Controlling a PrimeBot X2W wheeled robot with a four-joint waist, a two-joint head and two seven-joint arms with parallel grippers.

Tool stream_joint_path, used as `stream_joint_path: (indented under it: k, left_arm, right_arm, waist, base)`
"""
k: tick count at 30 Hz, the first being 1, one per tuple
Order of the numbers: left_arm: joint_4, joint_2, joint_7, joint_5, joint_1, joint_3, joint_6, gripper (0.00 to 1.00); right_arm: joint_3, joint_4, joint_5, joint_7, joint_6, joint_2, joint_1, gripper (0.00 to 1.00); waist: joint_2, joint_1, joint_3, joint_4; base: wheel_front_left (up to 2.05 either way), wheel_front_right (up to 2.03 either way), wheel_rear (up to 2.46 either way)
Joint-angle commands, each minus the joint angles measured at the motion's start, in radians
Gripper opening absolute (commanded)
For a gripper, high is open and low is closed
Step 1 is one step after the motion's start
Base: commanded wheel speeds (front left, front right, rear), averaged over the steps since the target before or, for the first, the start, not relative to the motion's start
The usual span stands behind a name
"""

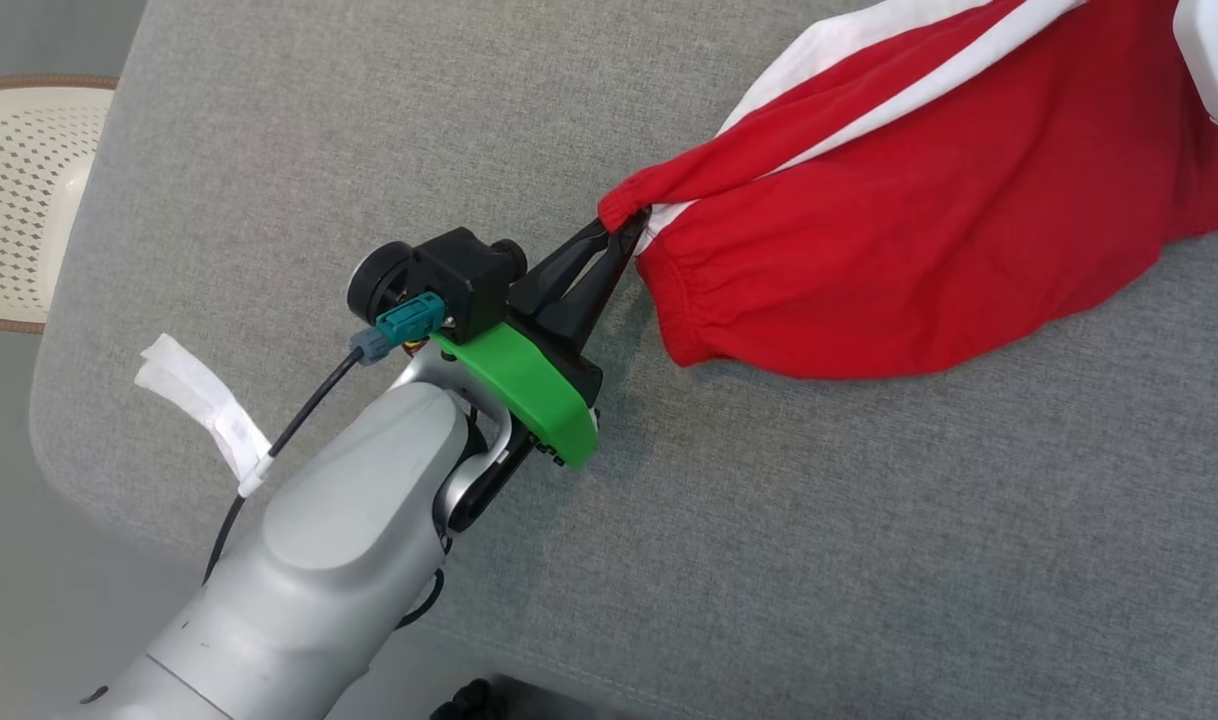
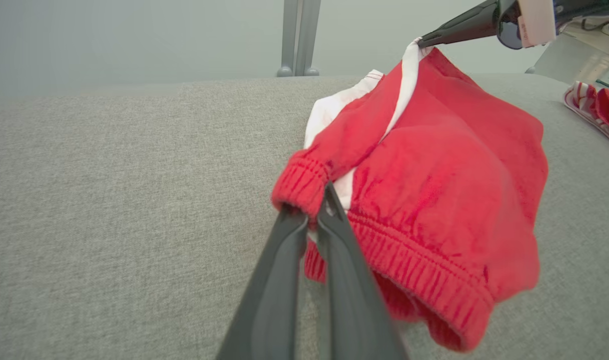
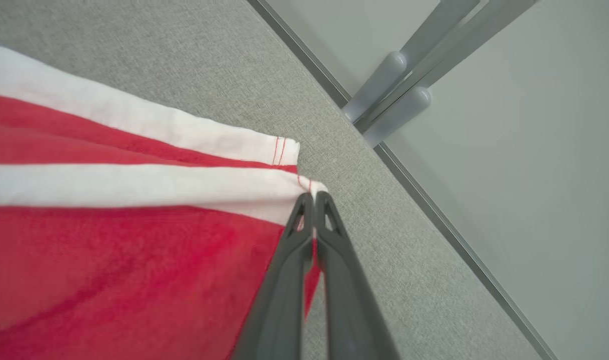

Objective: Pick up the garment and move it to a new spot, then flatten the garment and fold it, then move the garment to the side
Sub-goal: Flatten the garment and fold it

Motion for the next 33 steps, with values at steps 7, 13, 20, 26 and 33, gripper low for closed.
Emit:
stream_joint_path:
  k: [7, 13, 20, 26, 33]
  left_arm:
    - [0.033, -0.01, -0.004, -0.008, -0.043, 0.007, -0.002, 0.0]
    - [0.078, -0.025, -0.004, -0.007, -0.06, -0.005, -0.002, 1.0]
    - [0.115, -0.035, -0.004, 0.042, -0.047, 0.065, -0.002, 1.0]
    - [0.114, -0.026, -0.004, 0.095, 0.016, 0.18, -0.002, 1.0]
    - [0.02, -0.032, -0.004, 0.165, 0.138, 0.376, 0.011, 1.0]
  right_arm:
    - [0.037, 0.052, -0.047, -0.076, -0.001, 0.029, -0.068, 0.0]
    - [0.028, 0.133, -0.007, -0.121, -0.001, 0.07, -0.093, 1.0]
    - [0.021, 0.205, 0.008, -0.212, -0.001, 0.11, -0.071, 1.0]
    - [-0.038, 0.254, 0.059, -0.374, -0.001, 0.161, 0.017, 1.0]
    - [-0.115, 0.26, 0.11, -0.582, -0.001, 0.24, 0.162, 1.0]
  waist:
    - [0.0, 0.0, 0.034, 0.005]
    - [0.0, 0.0, 0.04, 0.006]
    - [0.0, 0.0, 0.017, -0.017]
    - [0.0, 0.0, -0.06, -0.068]
    - [0.0, 0.0, -0.176, -0.157]
  base:
    - [0.0, 0.0, 0.0]
    - [0.0, 0.0, 0.0]
    - [0.0, 0.0, 0.0]
    - [0.0, 0.0, 0.0]
    - [0.0, 0.0, 0.0]
